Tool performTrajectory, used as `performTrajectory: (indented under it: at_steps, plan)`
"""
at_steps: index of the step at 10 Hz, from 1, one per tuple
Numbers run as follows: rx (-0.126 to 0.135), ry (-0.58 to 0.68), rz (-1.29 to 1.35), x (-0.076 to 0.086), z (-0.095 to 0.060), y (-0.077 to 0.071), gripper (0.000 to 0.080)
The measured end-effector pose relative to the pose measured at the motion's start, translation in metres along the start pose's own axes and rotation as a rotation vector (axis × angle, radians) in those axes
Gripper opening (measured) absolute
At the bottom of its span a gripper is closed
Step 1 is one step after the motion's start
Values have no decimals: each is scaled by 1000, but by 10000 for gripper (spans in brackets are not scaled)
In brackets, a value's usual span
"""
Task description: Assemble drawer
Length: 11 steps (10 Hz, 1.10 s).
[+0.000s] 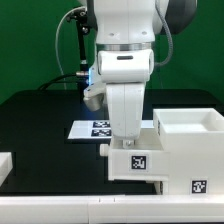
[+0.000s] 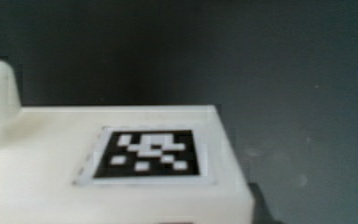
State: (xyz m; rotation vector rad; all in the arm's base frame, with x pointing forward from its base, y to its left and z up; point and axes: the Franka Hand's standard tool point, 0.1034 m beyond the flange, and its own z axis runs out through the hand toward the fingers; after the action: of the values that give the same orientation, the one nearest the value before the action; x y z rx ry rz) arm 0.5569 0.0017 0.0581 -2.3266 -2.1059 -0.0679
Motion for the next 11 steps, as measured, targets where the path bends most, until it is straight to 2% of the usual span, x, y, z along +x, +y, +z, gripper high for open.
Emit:
performTrajectory:
  at_steps: [1, 11]
  plan:
    - [-13, 1, 2, 0, 0, -1, 38]
    - [-11, -24, -79, -8, -1, 2, 38]
